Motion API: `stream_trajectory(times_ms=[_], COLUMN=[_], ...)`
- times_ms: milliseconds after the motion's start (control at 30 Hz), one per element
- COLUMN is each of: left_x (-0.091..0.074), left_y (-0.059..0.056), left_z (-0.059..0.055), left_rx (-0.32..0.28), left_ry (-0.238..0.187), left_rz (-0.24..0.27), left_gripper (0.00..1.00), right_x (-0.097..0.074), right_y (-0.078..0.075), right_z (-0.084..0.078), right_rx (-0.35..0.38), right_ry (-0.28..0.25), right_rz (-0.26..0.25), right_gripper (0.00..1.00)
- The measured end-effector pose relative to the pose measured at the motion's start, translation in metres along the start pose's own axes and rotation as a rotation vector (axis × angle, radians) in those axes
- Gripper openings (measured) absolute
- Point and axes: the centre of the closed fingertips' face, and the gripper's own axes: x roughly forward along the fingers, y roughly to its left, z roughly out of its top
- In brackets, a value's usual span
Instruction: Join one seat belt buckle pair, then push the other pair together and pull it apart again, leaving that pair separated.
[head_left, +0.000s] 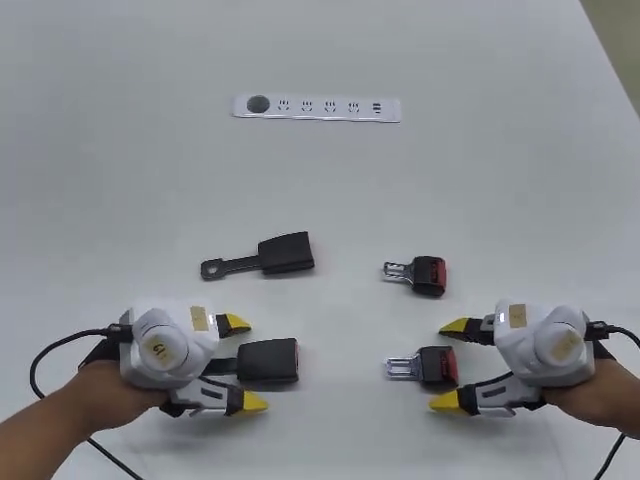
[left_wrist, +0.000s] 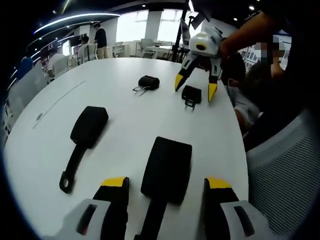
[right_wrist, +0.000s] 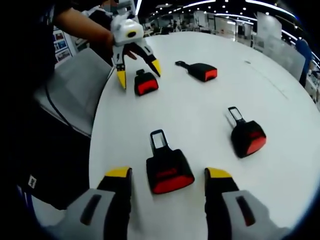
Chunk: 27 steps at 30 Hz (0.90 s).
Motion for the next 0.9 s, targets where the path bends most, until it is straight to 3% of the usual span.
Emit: stream_trajectory(times_ms=[133,167,300,333,433,700,900], left_x=[0.0023,0.0017,0.0003,0.0006,0.0016,0.0005,-0.0002], left_y=[-0.0005,-0.0025,0.0015,-0.0005,0.0014,0.0014,0.0024], left_z=[0.0042,0.0019,-0.0001,-0.0007,-0.0007,-0.0021,-0.0038], left_rx=[0.1,0.096,0.205,0.172,0.189,0.264,0.259], left_ry=[-0.013,-0.001,0.022,0.019,0.023,0.079,0.087], left_rz=[-0.003,-0.008,0.007,-0.009,-0.019,-0.071,-0.073], left_gripper=[0.54,0.5,0.38,0.37,0.34,0.33,0.33], right_x=[0.0009,0.001,0.0014,0.0015,0.0027,0.0033,0.0045], right_y=[-0.0013,-0.0015,0.0001,-0.0001,-0.0014,-0.001,0.001], right_z=[-0.0002,-0.0006,-0.0018,-0.0025,-0.0023,-0.0012,-0.0015], right_rx=[-0.003,-0.012,-0.048,-0.056,-0.096,-0.107,-0.11], right_ry=[0.003,0.006,0.031,0.037,0.057,0.109,0.146], right_rz=[0.003,0.003,0.013,0.012,0.001,0.002,0.007], right_gripper=[0.58,0.58,0.51,0.46,0.38,0.35,0.34])
